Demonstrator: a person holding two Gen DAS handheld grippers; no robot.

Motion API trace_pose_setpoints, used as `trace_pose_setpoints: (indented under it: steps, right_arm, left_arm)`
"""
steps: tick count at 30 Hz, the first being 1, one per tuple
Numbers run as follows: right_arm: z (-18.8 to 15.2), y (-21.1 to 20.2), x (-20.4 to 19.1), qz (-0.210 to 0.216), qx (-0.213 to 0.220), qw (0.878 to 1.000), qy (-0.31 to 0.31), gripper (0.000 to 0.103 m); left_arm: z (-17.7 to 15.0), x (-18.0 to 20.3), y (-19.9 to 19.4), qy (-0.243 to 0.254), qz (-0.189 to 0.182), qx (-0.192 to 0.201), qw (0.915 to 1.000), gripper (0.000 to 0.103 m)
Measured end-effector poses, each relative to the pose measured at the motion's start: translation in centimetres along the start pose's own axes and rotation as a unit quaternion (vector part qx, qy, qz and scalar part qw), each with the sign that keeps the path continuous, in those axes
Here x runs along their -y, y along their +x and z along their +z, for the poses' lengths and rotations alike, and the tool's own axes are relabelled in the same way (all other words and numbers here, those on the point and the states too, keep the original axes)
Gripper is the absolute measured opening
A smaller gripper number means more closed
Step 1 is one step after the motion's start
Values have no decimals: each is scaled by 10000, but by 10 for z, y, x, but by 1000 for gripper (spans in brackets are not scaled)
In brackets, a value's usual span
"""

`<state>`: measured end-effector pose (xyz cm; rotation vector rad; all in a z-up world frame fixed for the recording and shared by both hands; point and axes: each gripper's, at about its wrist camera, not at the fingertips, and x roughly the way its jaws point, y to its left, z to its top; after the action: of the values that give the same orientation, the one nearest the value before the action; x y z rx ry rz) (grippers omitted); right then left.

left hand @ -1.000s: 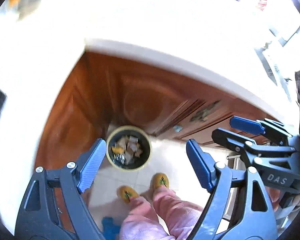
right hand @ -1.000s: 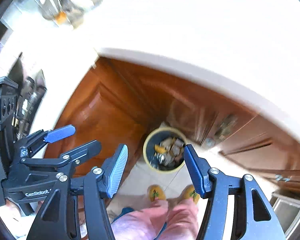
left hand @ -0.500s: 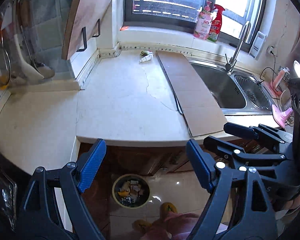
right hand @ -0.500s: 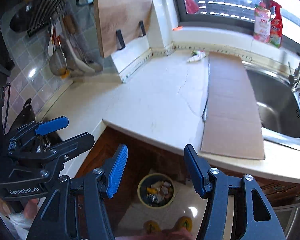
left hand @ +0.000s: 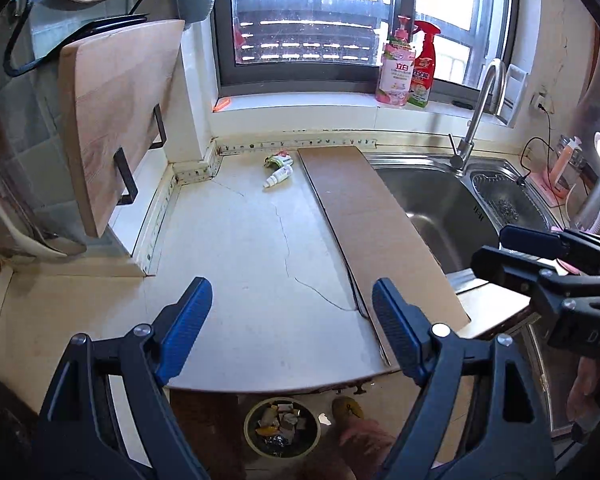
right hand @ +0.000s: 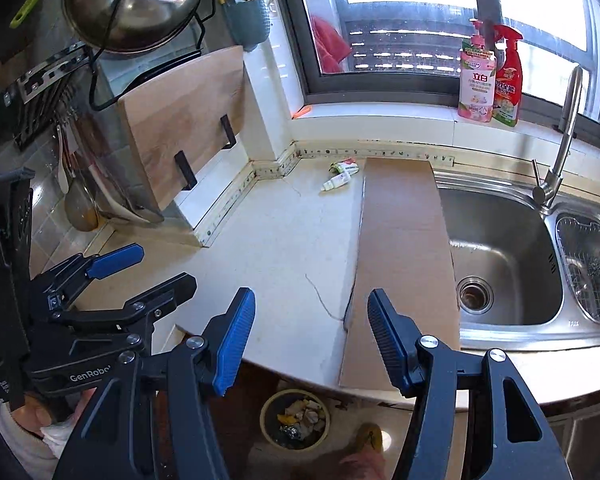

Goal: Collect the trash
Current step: 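Raise both tools from the bin and reach toward the bottle and pouch, then grasp the white bottle with the left tool while the right tool grasps the green-red seasoning pouch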

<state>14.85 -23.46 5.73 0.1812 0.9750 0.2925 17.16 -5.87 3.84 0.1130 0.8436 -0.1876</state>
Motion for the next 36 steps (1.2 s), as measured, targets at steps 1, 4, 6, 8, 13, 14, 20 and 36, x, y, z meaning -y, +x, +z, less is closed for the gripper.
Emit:
trace_pose_setpoints:
  steps: [1,4,6,8,13,14,20,36]
  right_arm:
    - [16,8,6,31,-31,10000,26,60]
    - [66,43,26,188,-149,9997,95,60]
    - [99,73,42,269,-226,9993,111,60]
    - [131,108,60,352,-367,9985,182,60]
    - [197,203,102,469,-726,9955,396,60]
    - [208,224,111,482,-798,9947,444,60]
    - [248,336,156,601,-1179,9886,718,60]
    - [258,464,189,721,-1572,9807,909,60]
  left_arm:
    - [13,-2,12,-23,-2,-29,10000,81]
    - [47,-8,56,-89,76,-155,9998,81]
    - [70,-12,89,-102,206,-279,9993,81]
    - [95,-16,128,-120,280,-430,9986,81]
    - [140,-21,228,-86,361,-822,9959,81]
    - [147,-22,250,-62,365,-897,9953,81]
    - [168,-29,367,-38,257,-1412,9896,79]
    - [163,-52,502,-285,-125,-2066,9779,47]
